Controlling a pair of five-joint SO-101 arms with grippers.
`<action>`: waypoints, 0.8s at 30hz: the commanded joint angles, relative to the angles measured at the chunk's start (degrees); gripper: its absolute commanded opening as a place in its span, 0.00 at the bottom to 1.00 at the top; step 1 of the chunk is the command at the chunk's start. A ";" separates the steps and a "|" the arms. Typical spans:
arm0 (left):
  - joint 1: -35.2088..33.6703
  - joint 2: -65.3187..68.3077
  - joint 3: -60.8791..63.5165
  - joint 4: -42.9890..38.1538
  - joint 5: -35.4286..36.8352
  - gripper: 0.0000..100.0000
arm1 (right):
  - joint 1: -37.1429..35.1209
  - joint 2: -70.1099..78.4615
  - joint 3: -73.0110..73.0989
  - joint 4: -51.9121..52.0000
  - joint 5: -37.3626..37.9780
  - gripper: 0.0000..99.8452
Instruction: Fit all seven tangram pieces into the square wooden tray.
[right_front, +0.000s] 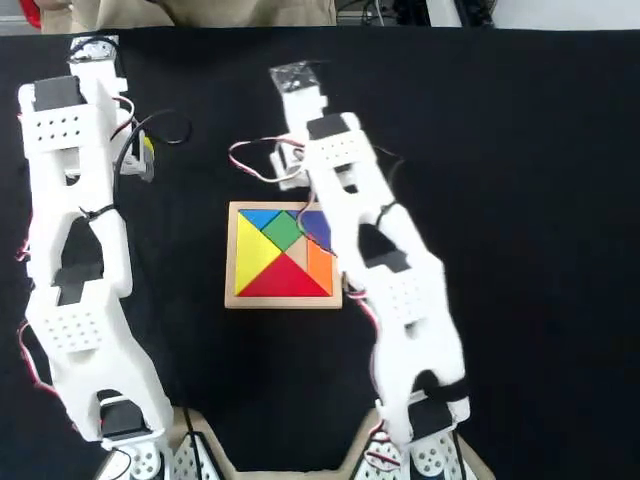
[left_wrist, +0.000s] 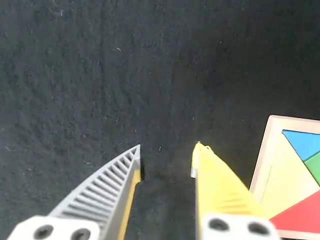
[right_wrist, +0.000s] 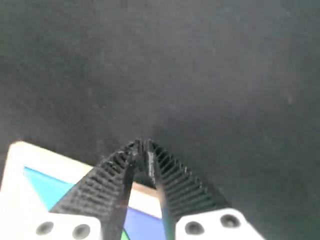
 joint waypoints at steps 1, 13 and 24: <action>-0.57 -3.78 -0.13 -1.05 0.70 0.16 | -2.99 8.48 -19.47 4.84 0.09 0.01; 2.33 -3.78 -2.59 -1.14 0.70 0.16 | -3.96 32.04 -60.79 29.45 -0.18 0.01; 2.86 -3.78 -2.33 -1.05 0.70 0.16 | -7.30 33.36 -62.29 34.11 -1.58 0.01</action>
